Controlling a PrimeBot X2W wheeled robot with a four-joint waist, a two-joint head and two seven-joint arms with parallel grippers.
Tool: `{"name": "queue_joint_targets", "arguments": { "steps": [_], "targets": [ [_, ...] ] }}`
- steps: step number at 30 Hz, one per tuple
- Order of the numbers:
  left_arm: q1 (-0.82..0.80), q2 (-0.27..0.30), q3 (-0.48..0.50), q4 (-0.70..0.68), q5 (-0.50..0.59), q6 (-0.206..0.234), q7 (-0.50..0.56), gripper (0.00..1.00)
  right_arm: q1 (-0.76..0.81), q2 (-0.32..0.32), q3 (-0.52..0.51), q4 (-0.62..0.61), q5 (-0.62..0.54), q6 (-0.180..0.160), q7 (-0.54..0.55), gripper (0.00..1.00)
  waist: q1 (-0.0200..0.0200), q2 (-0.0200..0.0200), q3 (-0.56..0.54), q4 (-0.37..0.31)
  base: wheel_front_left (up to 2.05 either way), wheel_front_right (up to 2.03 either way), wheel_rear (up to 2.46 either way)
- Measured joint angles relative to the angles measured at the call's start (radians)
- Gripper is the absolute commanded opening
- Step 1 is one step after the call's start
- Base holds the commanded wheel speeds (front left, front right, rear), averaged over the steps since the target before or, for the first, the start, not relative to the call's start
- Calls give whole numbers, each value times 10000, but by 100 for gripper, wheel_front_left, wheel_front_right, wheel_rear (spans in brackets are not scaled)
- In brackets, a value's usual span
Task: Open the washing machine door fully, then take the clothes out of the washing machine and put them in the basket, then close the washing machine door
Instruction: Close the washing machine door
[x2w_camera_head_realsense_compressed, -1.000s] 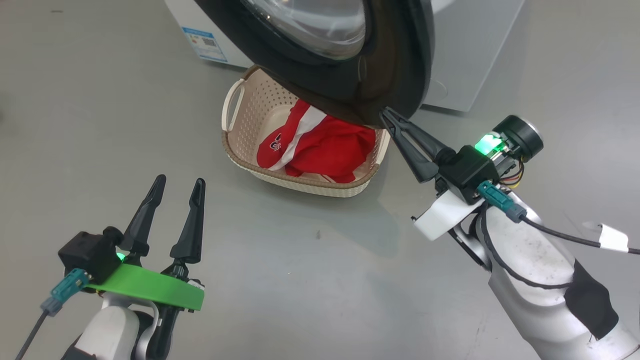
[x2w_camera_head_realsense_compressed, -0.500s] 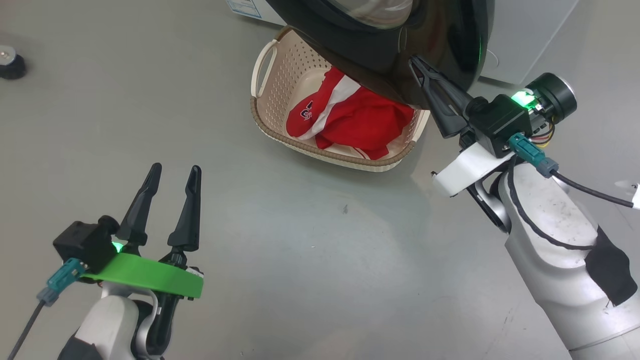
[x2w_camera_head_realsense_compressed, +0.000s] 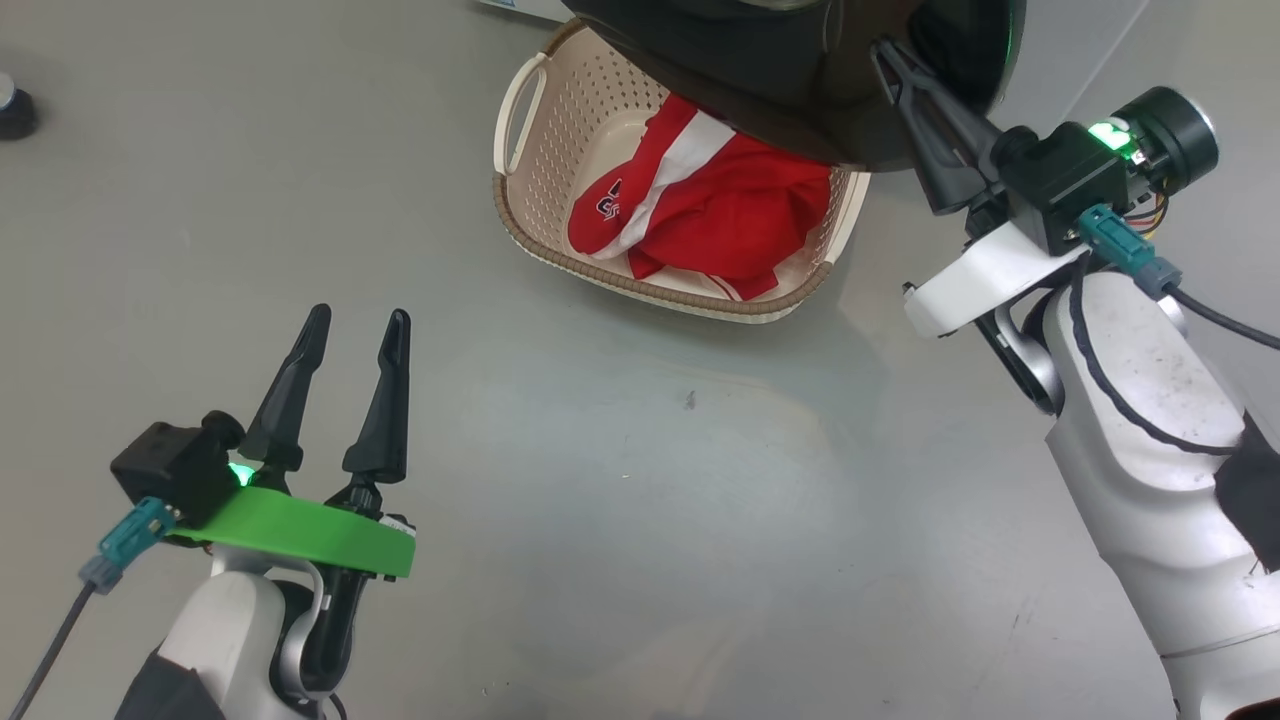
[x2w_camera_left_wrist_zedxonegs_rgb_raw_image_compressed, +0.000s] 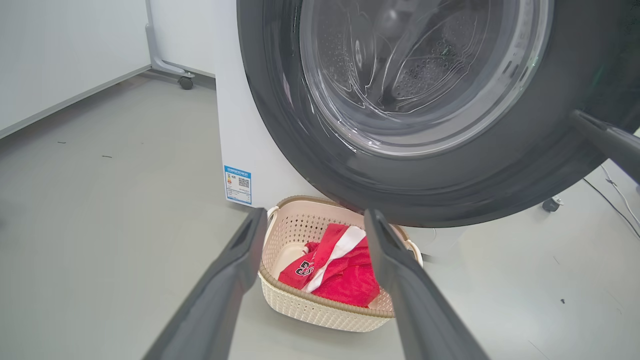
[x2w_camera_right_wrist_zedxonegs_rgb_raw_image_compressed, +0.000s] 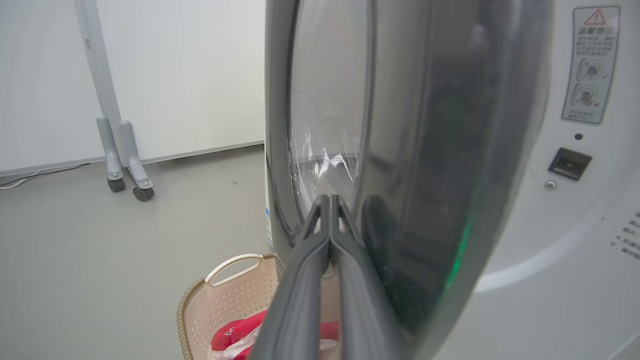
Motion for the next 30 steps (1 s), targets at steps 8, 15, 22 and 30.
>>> {"name": "queue_joint_targets", "arguments": {
  "steps": [8, 15, 22, 30],
  "targets": [
    [-191, -115, -96, -29, -90, 0, 0, 100, -551, -190, -387, 79, 2, -96, 0, 0, 0, 0, 373, 14, 0, 0, 0],
    [-443, -176, -104, -105, -176, 0, 0, 100, -1315, -514, -702, 205, -2, -109, 0, 0, 0, 0, 828, 66, 0, 0, 0],
    [-640, -293, -146, -117, -351, 0, 0, 100, -2324, -863, -1058, 309, -6, -268, 2, 0, 0, 0, 1299, 132, 0, 0, 0],
    [-930, -399, -337, -96, -433, 0, 0, 100, -3266, -1197, -1279, 562, -21, -267, 127, 0, 1, 0, 1778, 204, 0, 0, 0]
  ]
}}
